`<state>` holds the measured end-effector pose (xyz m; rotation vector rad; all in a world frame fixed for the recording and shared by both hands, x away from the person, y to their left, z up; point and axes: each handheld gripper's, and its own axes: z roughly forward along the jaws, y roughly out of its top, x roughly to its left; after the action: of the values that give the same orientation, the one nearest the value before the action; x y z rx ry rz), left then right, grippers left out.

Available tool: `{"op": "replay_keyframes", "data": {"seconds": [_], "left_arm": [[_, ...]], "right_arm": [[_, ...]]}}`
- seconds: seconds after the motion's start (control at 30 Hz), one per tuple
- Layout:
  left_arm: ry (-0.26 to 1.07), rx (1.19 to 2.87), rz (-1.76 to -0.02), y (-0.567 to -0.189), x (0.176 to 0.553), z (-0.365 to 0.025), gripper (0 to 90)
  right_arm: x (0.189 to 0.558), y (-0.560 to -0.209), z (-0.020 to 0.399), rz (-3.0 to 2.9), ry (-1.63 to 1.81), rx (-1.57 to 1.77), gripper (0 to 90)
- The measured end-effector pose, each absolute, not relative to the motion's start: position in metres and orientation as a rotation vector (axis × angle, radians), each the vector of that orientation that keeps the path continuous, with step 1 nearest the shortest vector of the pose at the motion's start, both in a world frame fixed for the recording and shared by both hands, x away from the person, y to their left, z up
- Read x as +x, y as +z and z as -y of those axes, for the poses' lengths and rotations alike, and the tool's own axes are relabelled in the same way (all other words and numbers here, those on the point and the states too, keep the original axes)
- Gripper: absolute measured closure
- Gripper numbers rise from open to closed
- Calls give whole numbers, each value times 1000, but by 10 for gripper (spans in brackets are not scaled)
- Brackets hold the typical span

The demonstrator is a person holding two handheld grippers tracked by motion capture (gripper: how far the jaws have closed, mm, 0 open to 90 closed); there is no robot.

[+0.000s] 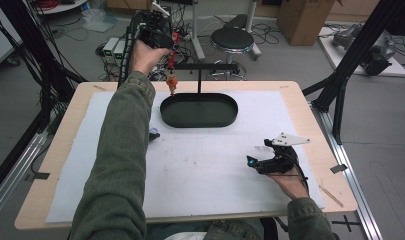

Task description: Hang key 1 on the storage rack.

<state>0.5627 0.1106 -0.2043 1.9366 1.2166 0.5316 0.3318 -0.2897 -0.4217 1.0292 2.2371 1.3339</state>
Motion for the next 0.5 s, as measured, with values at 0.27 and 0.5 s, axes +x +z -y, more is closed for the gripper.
{"op": "replay_keyframes", "data": {"seconds": [0.27, 0.5], "left_arm": [[537, 1915, -1194, -210, 551, -135, 17], [461, 1887, -1168, -214, 536, -162, 17]], "right_arm": [[329, -420, 292, -2228, 1332, 1058, 5], [328, -420, 292, -2237, 1320, 1072, 5]]}}
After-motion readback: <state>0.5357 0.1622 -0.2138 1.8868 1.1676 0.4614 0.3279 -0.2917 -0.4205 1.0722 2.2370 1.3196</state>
